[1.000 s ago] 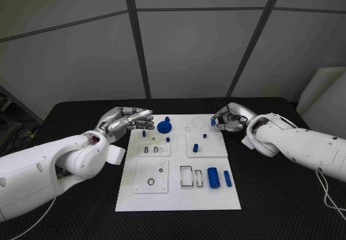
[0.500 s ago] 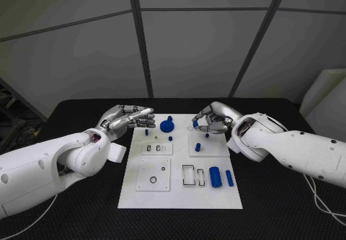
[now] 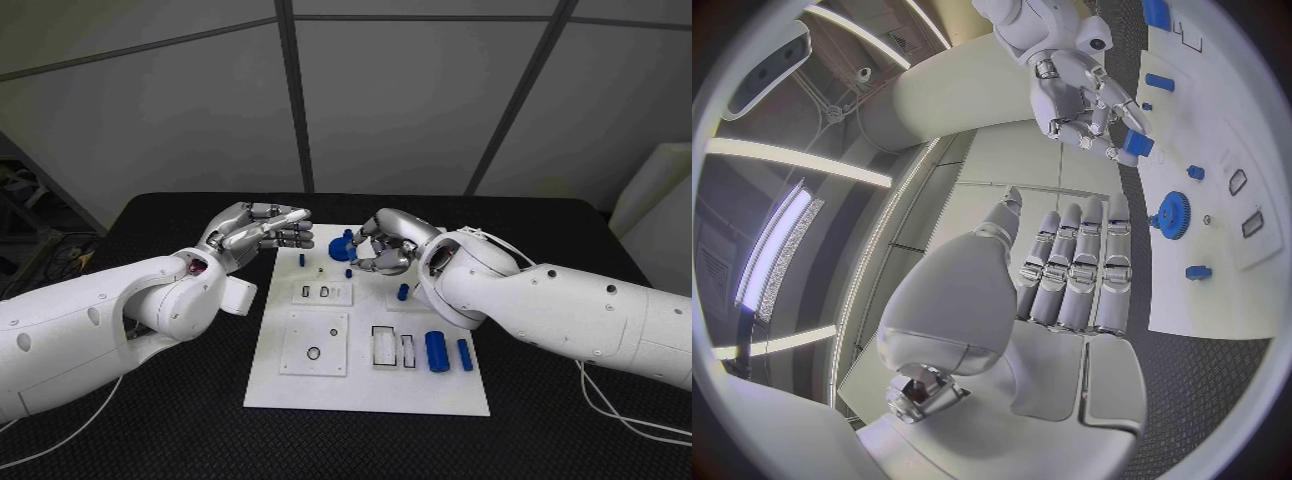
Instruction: Assemble the parts on the task board
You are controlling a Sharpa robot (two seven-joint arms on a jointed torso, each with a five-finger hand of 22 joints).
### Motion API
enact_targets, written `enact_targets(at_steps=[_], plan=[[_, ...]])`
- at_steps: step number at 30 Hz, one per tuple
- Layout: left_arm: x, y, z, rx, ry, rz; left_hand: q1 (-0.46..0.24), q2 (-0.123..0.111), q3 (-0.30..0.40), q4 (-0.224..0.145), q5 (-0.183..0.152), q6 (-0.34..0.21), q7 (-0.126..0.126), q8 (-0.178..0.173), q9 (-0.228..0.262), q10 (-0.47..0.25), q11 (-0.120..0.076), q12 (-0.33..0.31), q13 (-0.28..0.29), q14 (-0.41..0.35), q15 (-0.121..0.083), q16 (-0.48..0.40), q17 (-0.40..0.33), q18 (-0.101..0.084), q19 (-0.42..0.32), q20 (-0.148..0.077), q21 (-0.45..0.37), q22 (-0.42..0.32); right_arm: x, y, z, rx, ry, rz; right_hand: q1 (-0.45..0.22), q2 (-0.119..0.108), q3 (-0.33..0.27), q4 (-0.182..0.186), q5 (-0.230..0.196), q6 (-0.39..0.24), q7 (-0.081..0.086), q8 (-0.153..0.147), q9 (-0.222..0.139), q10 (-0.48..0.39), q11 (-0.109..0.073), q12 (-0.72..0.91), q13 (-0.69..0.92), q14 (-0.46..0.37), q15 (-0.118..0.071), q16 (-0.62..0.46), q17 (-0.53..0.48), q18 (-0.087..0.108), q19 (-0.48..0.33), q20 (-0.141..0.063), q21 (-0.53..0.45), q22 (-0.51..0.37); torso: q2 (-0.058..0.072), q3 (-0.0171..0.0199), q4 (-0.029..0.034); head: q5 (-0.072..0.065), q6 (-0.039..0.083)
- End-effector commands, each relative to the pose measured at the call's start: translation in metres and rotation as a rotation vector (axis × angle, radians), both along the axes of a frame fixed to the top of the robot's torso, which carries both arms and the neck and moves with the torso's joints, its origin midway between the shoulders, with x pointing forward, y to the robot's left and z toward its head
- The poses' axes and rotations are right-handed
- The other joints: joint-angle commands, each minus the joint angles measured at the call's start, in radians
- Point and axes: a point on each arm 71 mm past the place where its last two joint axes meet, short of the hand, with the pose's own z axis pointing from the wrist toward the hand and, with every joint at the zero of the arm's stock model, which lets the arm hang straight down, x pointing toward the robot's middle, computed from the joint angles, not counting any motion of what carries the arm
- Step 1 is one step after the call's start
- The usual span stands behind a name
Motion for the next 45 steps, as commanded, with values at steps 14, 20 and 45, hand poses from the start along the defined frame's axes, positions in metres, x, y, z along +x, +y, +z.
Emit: enact_targets(at_steps=[14, 20, 45], plan=[[0.003, 0.002, 0.003, -0.009, -0.029, 0.032, 0.002, 0.01, 0.0, -0.008, 0.005, -0.002, 0.004, -0.001, 0.001, -0.006, 0.001, -0.003, 0.0, 0.001, 0.007, -0.007, -0.001, -0.005, -0.008, 0.0, -0.007, -0.003, -0.005, 0.04, -0.022, -0.142, -0.026, 0.007, -0.017, -0.001, -0.007, 0.002, 0.003, 0.007, 0.001, 0.004, 0.034, -0.004, -0.004, -0.008, 0.021, 0.063, -0.003, -0.003, 0.095, -0.006, 0.102, -0.007, 0.0, 0.259, 0.0, 0.0009, 0.0005, 0.014, -0.012], [0.003, 0.003, 0.003, -0.011, -0.035, 0.042, 0.003, 0.011, 0.0, -0.009, 0.005, -0.002, 0.004, -0.001, 0.001, -0.005, 0.001, -0.003, 0.0, 0.0, 0.008, -0.008, -0.001, -0.005, -0.009, 0.001, -0.009, -0.004, -0.009, 0.049, -0.032, -0.152, -0.014, 0.019, -0.022, -0.001, -0.008, 0.004, 0.002, 0.006, 0.001, 0.003, 0.035, -0.005, -0.004, -0.009, 0.02, 0.063, -0.003, -0.003, 0.094, -0.006, 0.102, -0.007, -0.001, 0.258, 0.0, 0.0006, 0.0004, 0.019, -0.015], [0.004, 0.002, 0.003, -0.011, -0.029, 0.036, 0.003, 0.011, 0.0, -0.009, 0.005, -0.002, 0.004, -0.001, 0.001, -0.005, 0.001, -0.003, 0.0, 0.0, 0.008, -0.008, -0.001, -0.005, -0.009, 0.001, -0.009, -0.004, -0.013, 0.052, -0.044, -0.201, 0.023, 0.041, -0.034, -0.006, -0.012, 0.005, -0.002, 0.003, 0.002, -0.002, 0.038, -0.005, -0.004, -0.009, 0.02, 0.063, -0.003, -0.004, 0.094, -0.006, 0.101, -0.006, -0.001, 0.257, 0.0, 0.0011, -0.0015, 0.022, -0.029]])
